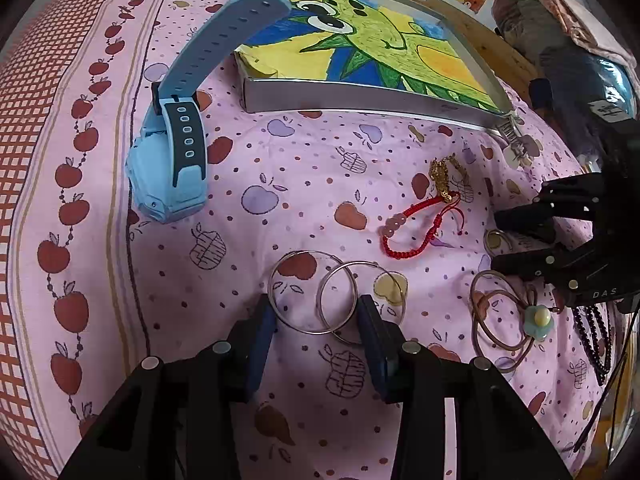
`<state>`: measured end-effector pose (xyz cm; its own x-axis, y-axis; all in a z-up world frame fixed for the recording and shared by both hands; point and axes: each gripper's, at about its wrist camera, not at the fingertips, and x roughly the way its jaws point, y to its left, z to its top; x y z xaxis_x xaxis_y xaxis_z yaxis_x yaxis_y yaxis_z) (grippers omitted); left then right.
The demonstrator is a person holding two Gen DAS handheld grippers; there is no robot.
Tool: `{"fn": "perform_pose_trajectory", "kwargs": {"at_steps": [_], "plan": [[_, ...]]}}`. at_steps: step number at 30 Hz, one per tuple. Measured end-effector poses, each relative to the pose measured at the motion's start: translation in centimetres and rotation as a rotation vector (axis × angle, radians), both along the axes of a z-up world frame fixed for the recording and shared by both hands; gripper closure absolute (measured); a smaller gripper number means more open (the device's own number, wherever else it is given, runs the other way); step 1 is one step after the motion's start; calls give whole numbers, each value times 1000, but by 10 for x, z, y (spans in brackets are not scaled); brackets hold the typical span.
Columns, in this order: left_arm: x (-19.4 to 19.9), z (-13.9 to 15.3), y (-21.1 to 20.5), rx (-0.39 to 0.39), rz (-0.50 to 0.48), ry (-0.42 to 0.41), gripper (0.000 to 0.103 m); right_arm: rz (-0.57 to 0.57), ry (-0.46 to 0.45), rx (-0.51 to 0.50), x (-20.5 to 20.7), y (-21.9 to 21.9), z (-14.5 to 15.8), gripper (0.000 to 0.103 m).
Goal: Organize jewelry
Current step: 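Close the left tool on the silver bangles while the right tool closes on the silver ring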
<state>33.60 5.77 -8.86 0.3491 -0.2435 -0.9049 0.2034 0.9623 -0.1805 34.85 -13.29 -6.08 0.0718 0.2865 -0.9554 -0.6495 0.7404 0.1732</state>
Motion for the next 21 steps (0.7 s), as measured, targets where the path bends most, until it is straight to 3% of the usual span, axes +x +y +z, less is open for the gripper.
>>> {"fn": "perform_pose_trajectory", "kwargs": {"at_steps": [4, 12, 13, 14, 15, 21], "plan": [[-2, 1, -2, -15, -3, 2, 64, -17, 16, 24, 5, 2, -2, 75], [-4, 2, 3, -49, 26, -2, 65, -83, 9, 74, -3, -9, -5, 75], [-5, 2, 4, -59, 33, -5, 66, -95, 11, 86, -5, -11, -6, 75], [-6, 3, 4, -64, 37, -7, 91, -103, 12, 94, -5, -12, -7, 75], [-7, 4, 6, -65, 42, -7, 97, -106, 10, 100, -5, -17, -5, 75], [-9, 4, 12, -102, 63, -12, 98, -121, 13, 131, -9, -28, -3, 75]]}}
